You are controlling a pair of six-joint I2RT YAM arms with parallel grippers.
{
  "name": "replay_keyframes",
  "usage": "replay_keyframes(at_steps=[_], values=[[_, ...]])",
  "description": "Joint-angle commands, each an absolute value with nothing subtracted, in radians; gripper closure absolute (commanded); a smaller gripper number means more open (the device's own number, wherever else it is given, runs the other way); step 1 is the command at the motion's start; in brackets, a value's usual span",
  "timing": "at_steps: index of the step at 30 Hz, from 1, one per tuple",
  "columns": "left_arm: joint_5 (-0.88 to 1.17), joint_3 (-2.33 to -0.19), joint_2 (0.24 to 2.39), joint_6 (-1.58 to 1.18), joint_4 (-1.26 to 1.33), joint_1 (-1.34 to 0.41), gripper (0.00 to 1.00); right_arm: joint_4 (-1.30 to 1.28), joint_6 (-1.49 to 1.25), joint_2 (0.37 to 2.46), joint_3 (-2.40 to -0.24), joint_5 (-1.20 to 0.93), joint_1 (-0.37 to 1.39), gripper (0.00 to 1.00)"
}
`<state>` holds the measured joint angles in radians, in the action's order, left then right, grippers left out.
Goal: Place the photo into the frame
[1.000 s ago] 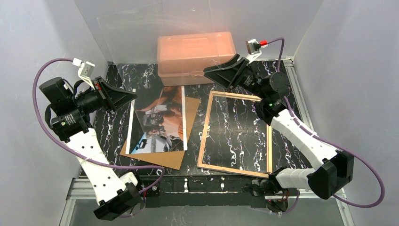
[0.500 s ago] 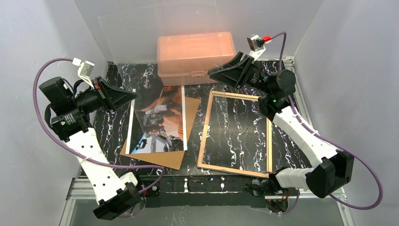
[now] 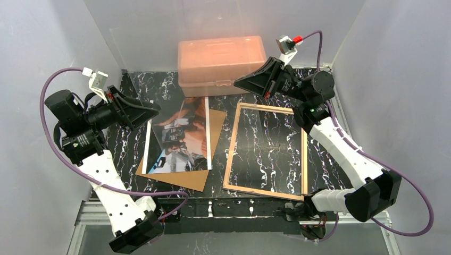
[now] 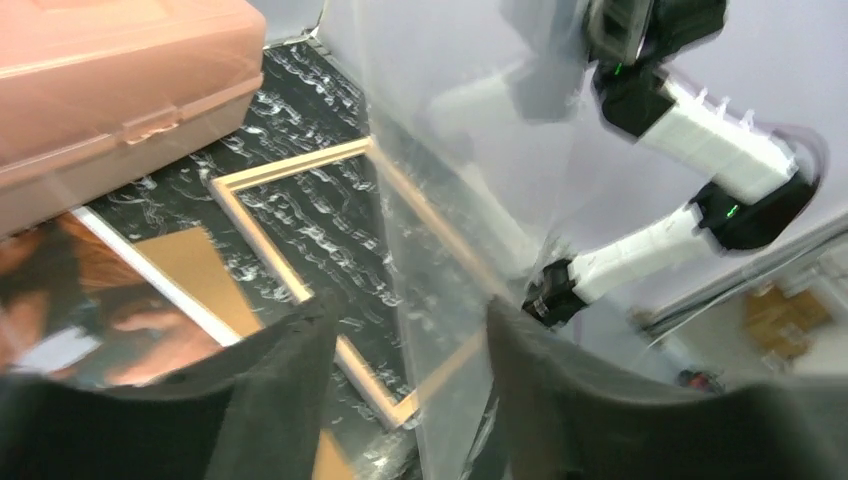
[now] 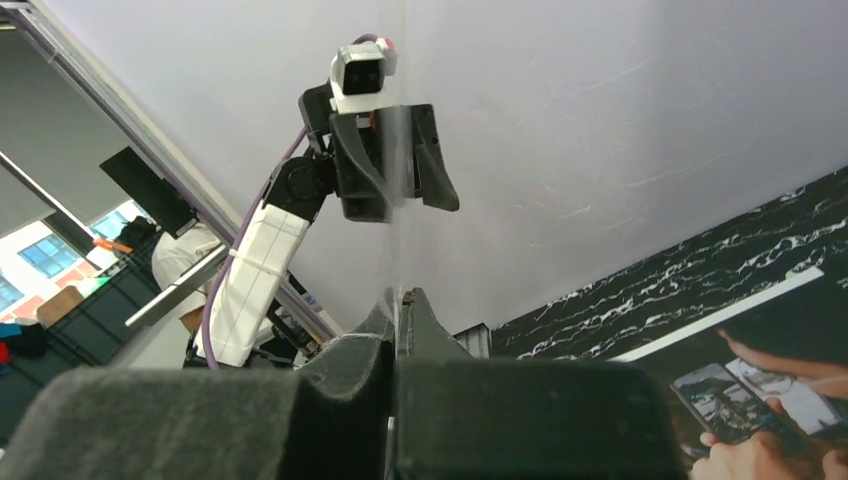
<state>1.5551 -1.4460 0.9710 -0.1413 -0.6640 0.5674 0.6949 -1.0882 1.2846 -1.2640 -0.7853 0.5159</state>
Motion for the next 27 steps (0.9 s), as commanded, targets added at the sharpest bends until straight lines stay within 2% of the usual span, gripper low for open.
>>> replay_keyframes(at_steps=[1, 3, 4, 9, 11, 13, 15, 20, 27], values=[[1.572, -1.418, 0.966, -0.182, -0.611, 0.568, 0.22, 0.575, -1.004, 1.236, -1.283, -0.757, 0.520, 0.99], [1.541, -1.404, 0.973, -0.181, -0.602, 0.568, 0.03, 0.456, -0.935, 1.218, -1.288, -0.711, 0.520, 0.99], [1.529, -1.398, 0.977, -0.181, -0.602, 0.568, 0.02, 0.394, -0.905, 1.208, -1.289, -0.684, 0.518, 0.99], [1.463, -1.340, 0.984, -0.143, -0.610, 0.548, 0.02, 0.084, -0.803, 1.143, -1.280, -0.536, 0.491, 0.99], [1.396, -1.343, 0.989, -0.029, -0.718, 0.514, 0.02, -0.038, -0.774, 1.104, -1.255, -0.478, 0.473, 0.99], [1.253, -1.386, 1.021, 0.161, -0.937, 0.393, 0.02, -0.129, -0.752, 1.055, -1.218, -0.432, 0.457, 0.99], [1.096, -1.396, 1.061, 0.252, -1.022, 0.258, 0.02, -0.202, -0.735, 0.998, -1.183, -0.392, 0.446, 0.99], [0.895, -1.363, 1.134, 0.323, -1.044, 0.125, 0.02, -0.347, -0.744, 0.897, -1.135, -0.286, 0.436, 0.99], [0.794, -1.334, 1.179, 0.399, -1.049, 0.015, 0.01, -0.574, -0.758, 0.837, -1.138, -0.097, 0.434, 0.99]])
